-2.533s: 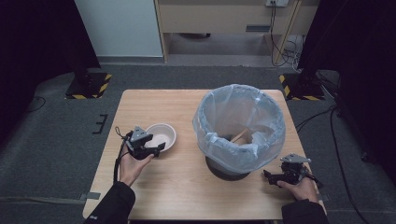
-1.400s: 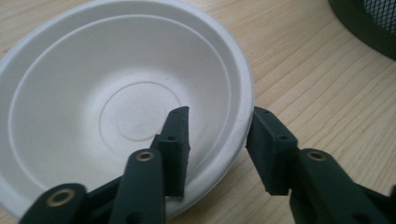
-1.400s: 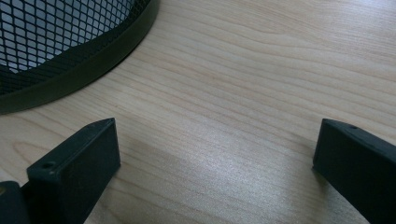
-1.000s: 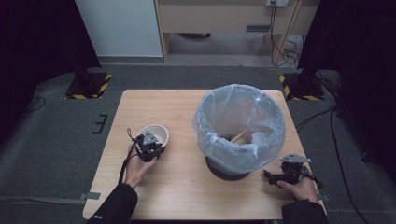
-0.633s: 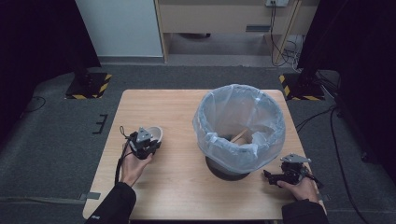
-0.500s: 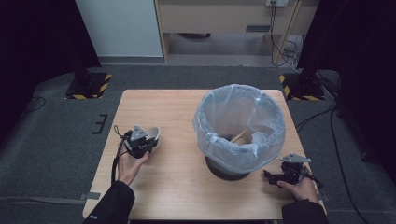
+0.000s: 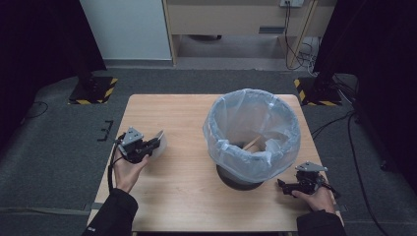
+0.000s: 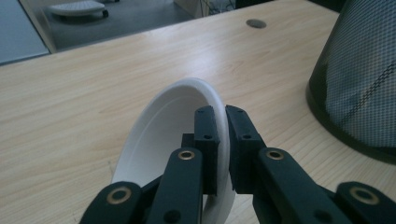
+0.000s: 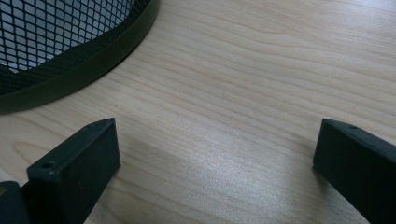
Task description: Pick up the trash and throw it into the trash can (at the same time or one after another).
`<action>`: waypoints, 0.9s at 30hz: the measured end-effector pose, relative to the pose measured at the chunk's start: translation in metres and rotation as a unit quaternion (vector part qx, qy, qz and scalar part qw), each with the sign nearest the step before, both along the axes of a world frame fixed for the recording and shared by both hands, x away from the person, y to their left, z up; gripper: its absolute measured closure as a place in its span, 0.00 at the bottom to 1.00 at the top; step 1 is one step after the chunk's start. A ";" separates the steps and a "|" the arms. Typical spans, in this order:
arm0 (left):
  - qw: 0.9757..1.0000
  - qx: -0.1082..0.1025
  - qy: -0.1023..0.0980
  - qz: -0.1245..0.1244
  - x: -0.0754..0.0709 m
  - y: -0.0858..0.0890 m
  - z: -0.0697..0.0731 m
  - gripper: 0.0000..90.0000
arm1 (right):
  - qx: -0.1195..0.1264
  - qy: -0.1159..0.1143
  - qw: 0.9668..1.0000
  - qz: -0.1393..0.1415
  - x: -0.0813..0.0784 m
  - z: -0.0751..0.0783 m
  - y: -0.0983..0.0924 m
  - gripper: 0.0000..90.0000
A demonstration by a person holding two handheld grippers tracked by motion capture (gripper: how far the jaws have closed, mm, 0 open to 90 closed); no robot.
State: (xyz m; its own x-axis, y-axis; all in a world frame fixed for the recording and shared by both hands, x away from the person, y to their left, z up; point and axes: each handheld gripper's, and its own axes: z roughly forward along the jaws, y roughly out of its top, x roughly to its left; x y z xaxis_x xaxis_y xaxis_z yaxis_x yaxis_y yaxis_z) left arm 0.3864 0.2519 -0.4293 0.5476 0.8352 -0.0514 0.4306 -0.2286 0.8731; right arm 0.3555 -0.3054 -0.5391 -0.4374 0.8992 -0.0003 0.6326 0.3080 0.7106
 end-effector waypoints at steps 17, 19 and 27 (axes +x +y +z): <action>0.995 -0.051 -0.089 -0.020 -0.023 -0.003 0.055 0.93 | 0.000 0.000 1.000 0.000 0.000 0.000 0.000 0.01; 0.993 -0.056 -0.101 -0.023 -0.027 -0.004 0.061 0.93 | 0.001 0.001 1.000 -0.001 0.000 0.000 0.000 0.01; 0.987 -0.081 -0.132 -0.039 -0.040 -0.010 0.084 0.93 | 0.000 0.000 1.000 0.000 0.000 0.000 0.000 0.01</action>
State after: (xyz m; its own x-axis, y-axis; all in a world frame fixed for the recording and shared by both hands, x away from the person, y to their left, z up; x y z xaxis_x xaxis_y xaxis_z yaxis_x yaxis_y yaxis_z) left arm 0.3460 0.2423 -0.3451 0.6222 0.7824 -0.0273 0.1699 -0.1009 0.9803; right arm 0.3555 -0.3055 -0.5391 -0.4376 0.8992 -0.0003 0.6326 0.3081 0.7105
